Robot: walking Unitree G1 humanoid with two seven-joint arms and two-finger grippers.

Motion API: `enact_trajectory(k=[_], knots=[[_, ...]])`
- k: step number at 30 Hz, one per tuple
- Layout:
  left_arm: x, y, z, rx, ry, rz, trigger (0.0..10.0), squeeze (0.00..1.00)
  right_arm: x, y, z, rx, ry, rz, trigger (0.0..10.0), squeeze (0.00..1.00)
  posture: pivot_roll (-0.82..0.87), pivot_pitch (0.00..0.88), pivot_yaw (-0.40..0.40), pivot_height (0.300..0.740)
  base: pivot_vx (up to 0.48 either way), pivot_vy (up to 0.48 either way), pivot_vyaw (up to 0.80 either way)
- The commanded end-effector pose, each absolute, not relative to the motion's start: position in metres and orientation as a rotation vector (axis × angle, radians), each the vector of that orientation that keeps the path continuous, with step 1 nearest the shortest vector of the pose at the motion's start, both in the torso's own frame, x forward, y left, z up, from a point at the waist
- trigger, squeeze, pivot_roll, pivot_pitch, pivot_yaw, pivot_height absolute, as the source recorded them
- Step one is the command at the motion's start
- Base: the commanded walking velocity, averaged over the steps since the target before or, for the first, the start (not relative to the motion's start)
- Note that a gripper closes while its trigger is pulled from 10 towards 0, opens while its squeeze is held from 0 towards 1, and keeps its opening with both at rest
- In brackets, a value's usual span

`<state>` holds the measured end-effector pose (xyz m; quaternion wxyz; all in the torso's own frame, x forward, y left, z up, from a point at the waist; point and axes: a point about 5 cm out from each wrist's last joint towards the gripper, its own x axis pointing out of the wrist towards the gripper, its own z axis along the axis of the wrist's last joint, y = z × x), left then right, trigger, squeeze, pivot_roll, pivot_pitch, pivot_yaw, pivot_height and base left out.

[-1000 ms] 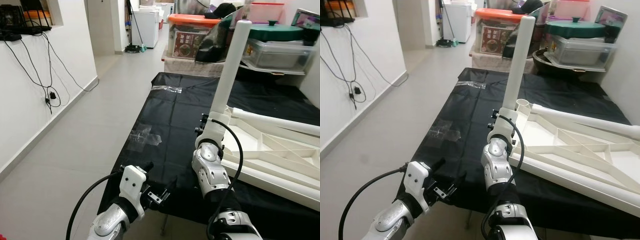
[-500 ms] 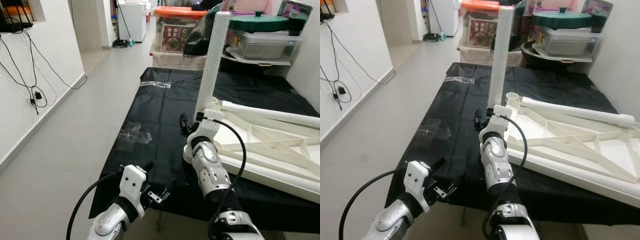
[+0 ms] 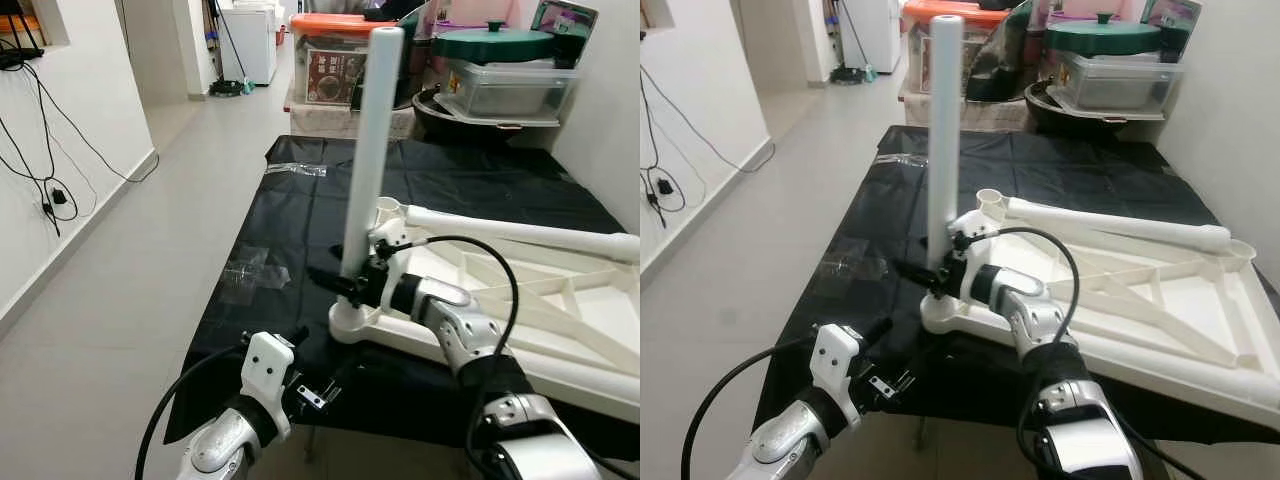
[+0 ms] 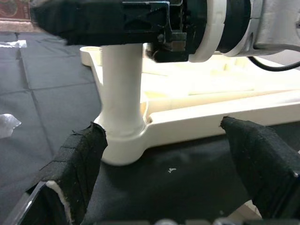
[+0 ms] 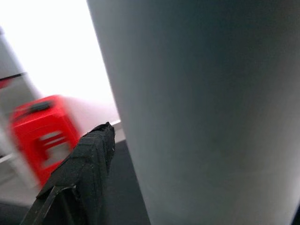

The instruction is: Building children table

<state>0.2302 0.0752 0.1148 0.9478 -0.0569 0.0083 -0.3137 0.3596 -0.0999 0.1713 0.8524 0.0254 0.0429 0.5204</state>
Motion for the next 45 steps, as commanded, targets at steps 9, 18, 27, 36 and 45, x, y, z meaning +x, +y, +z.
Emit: enact_trajectory(k=[9,18,27,36,45], knots=[[0.227,0.075,0.113,-0.126,0.026,-0.636,10.0,0.0,0.352,-0.07,0.172,-0.064,0.125,1.376,0.0,0.0,0.09,0.0,-0.054,0.74,0.0,0.0,0.0],[0.228,0.074,0.114,-0.128,0.025,-0.633,10.0,0.0,0.366,-0.073,0.166,-0.025,0.086,1.083,0.0,0.0,0.08,0.0,-0.048,0.74,0.0,0.0,0.0],[0.229,0.076,0.113,-0.128,0.027,-0.639,10.0,0.0,0.388,-0.137,0.154,0.067,0.078,-0.057,0.0,0.0,0.07,0.003,-0.033,0.74,0.0,0.0,0.0],[0.23,0.076,0.113,-0.122,0.029,-0.64,10.0,0.0,0.359,-0.134,0.139,0.228,0.125,-0.453,0.0,0.0,0.07,0.003,-0.03,0.74,0.0,0.0,0.0],[0.232,0.075,0.113,-0.122,0.028,-0.642,10.0,0.0,0.368,-0.106,0.157,0.267,-0.005,-0.211,10.0,1.0,0.05,0.015,-0.025,0.74,0.0,0.0,0.0]])
